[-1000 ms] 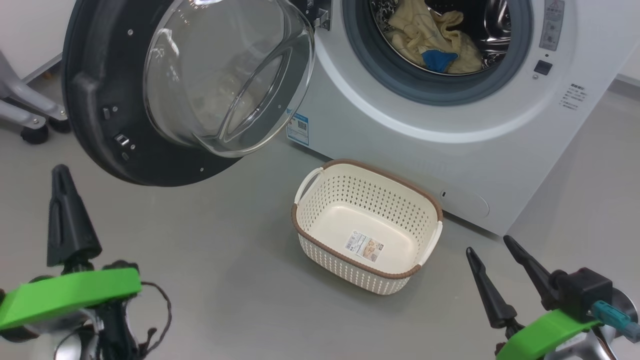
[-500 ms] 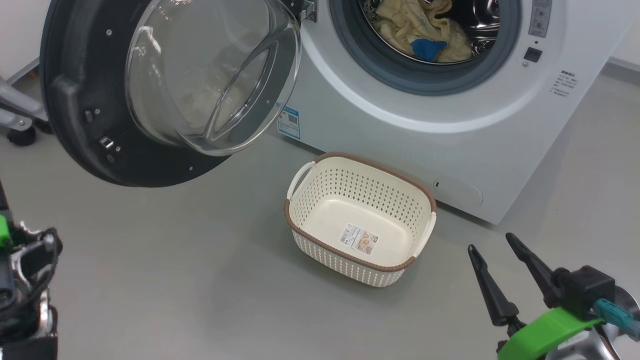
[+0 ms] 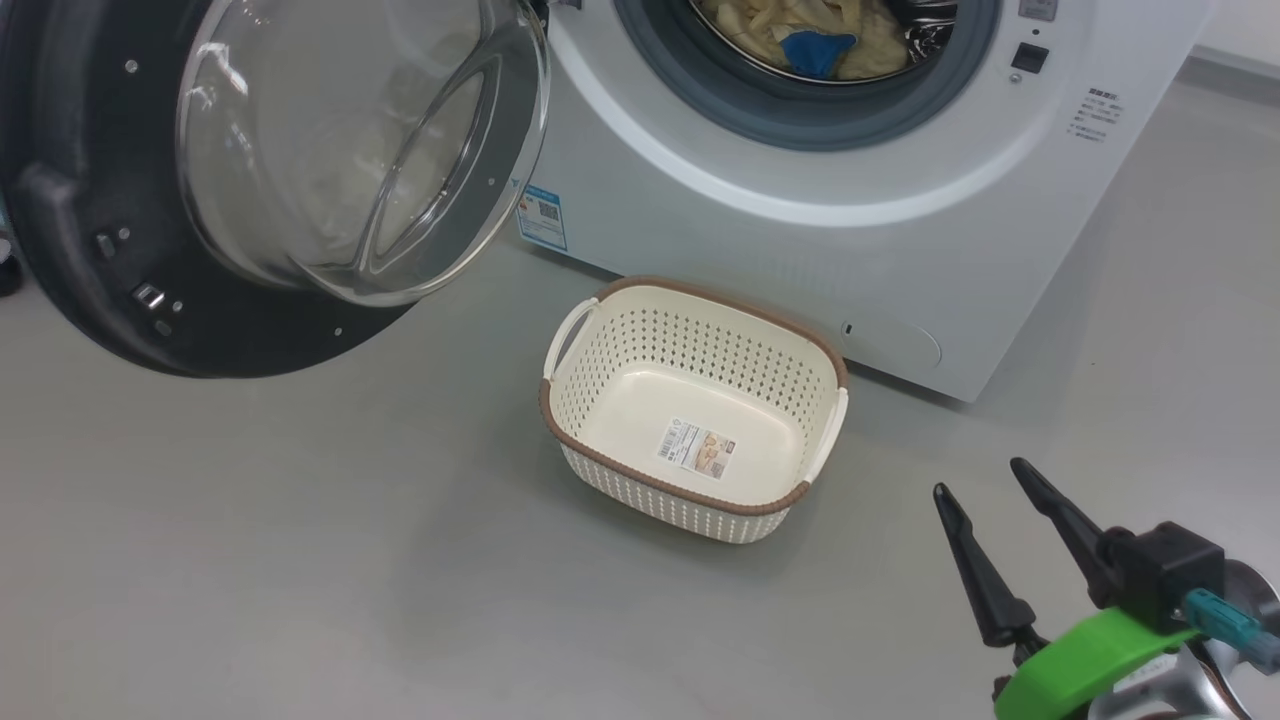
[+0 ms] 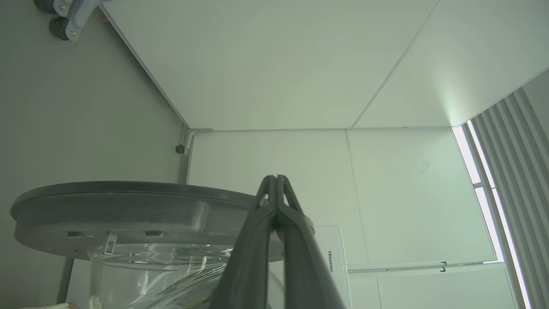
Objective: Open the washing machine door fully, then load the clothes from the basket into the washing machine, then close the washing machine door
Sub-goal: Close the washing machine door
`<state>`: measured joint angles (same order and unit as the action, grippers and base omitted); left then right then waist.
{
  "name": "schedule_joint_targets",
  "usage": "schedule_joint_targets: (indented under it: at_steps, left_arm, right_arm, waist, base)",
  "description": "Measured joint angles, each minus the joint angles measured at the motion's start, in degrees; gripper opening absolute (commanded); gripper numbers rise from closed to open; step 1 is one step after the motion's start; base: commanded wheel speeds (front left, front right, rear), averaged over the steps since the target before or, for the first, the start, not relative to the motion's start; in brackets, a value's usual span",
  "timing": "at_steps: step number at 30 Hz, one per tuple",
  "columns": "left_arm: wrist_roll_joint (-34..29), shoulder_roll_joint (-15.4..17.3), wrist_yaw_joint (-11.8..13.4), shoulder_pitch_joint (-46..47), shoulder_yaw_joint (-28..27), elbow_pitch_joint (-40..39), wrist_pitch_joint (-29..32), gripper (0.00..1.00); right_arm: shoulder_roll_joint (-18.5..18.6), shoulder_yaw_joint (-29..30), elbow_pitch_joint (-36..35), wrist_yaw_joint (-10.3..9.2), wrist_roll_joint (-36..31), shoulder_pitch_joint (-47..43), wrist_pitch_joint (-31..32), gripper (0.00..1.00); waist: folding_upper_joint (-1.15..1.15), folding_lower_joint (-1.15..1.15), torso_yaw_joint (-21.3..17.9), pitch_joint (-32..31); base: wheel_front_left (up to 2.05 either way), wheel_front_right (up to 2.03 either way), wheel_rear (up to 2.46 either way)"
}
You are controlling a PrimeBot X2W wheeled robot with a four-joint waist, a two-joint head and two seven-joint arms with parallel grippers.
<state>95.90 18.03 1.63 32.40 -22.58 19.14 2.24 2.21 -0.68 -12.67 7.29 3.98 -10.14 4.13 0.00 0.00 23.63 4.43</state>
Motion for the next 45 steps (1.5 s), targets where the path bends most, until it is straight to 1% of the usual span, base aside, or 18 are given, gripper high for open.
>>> schedule_joint_targets:
  at_steps: [2, 10, 14, 17, 20, 25, 28, 31, 37, 39, 45]
  left_arm:
    - [0.4, 0.5, 0.0, 0.6, -0.4, 1.5, 0.5, 0.0]
    - [2.1, 3.3, 0.5, 4.6, -2.3, 11.7, 2.3, 0.0]
    - [2.5, 4.4, 0.2, 6.9, -3.3, 15.6, 2.1, 0.0]
    - [2.4, 5.2, -0.6, 8.1, -3.2, 18.0, 1.7, 0.0]
    - [1.5, 6.0, -0.9, 9.7, -3.2, 19.8, 1.1, 0.0]
    - [-0.5, 7.5, -2.3, 12.9, -3.2, 22.3, -2.7, 0.0]
    - [-1.6, 7.5, -3.2, 15.5, -3.1, 24.2, -4.8, 0.0]
    - [-2.2, 7.6, -4.1, 17.1, -2.9, 25.6, -5.5, 0.0]
    - [-2.3, 7.8, -4.7, 18.9, -2.3, 27.6, -5.4, 0.0]
    - [-3.1, 7.9, -5.1, 19.0, -1.4, 28.0, -4.7, 0.0]
    - [-3.1, 9.2, -5.1, 19.1, -0.6, 29.1, -1.4, 0.0]
  right_arm:
    - [0.1, -0.1, -0.1, 0.0, 0.0, 0.0, 0.1, 1.0]
    - [2.0, -1.7, -1.5, 0.0, 0.0, 0.2, 2.1, 1.0]
    - [3.3, -2.4, -2.3, 0.0, 0.1, 0.5, 3.3, 1.0]
    - [4.1, -3.0, -3.0, 0.0, 0.5, 1.2, 3.9, 1.0]
    - [4.8, -3.3, -3.8, 0.0, 0.6, 1.5, 4.4, 1.0]
    - [5.7, -3.4, -4.9, 0.0, 1.2, 1.7, 5.1, 1.0]
    - [6.6, -3.4, -5.5, 0.0, 1.2, 2.8, 5.6, 1.0]
    - [6.7, -3.4, -5.9, 0.0, 1.5, 3.1, 5.7, 1.0]
    - [6.8, -3.2, -6.1, 0.0, 1.6, 3.6, 5.7, 1.0]
    - [6.8, -3.2, -6.1, 0.0, 1.6, 3.6, 5.7, 1.0]
    - [6.8, -3.1, -6.1, 0.0, 1.7, 3.8, 5.6, 1.0]
  waist:
    - [0.0, 0.0, -0.3, 0.2]
    - [0.0, 0.0, -2.9, 1.6]
    - [0.0, 0.0, -4.2, 2.6]
    - [0.0, 0.0, -5.3, 3.3]
    - [0.0, 0.0, -6.3, 4.2]
    - [0.0, 0.0, -7.7, 6.0]
    - [0.0, 0.01, -8.6, 7.8]
    - [0.0, 0.0, -9.4, 8.9]
    - [0.0, 0.01, -10.6, 10.7]
    - [0.0, 0.0, -10.7, 11.0]
    - [0.0, -0.01, -10.6, 11.6]
  base:
    - [0.0, 0.0, 0.0]
    - [0.0, 0.0, 0.0]
    - [0.0, 0.0, 0.0]
    - [0.0, 0.0, 0.0]
    - [0.0, 0.0, 0.0]
    - [0.0, 0.0, 0.0]
    - [0.0, 0.0, 0.0]
    - [0.0, 0.0, 0.0]
    - [0.0, 0.0, 0.0]
    - [0.0, 0.0, 0.0]
    - [0.0, 0.0, 0.0]
